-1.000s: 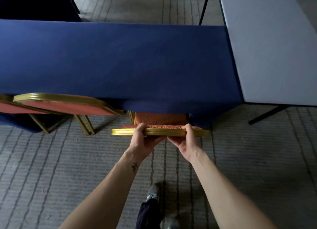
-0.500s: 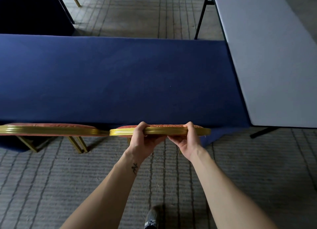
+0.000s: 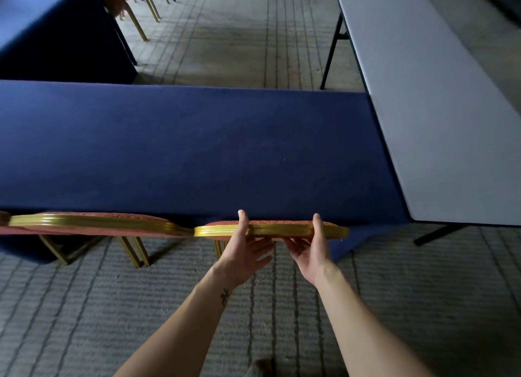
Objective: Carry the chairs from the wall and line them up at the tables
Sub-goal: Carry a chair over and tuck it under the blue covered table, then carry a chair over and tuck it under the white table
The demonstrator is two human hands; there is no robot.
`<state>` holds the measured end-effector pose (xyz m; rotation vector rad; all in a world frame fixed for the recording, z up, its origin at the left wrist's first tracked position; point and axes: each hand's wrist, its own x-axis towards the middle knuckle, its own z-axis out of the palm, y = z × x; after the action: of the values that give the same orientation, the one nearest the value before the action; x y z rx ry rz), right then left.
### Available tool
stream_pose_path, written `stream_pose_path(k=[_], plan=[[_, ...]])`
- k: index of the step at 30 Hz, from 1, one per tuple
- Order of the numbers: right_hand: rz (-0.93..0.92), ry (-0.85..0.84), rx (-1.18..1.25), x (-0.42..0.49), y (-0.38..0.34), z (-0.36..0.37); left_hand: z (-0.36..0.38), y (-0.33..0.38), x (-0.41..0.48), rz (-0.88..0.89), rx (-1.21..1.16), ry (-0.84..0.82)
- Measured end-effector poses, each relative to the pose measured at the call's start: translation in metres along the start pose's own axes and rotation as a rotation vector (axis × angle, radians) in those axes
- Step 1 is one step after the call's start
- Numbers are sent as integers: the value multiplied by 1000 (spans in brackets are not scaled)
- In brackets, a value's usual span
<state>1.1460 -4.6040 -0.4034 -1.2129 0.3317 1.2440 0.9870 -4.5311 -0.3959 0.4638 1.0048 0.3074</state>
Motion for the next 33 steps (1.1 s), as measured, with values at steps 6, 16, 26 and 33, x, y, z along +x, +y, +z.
stream_pose_path(k=[6,16,26,33], plan=[[18,-79,-81,-64,26,-10,12,-31,-64,123,-110,71],[46,-388,-175,-211,55,-11,18,-93,-234,375,-384,175],[248,-793,-364,-371,157,25,-51,-148,-447,757,-537,402],[300,-879,-440,-428,241,79,-126,-162,-516,922,-696,485]])
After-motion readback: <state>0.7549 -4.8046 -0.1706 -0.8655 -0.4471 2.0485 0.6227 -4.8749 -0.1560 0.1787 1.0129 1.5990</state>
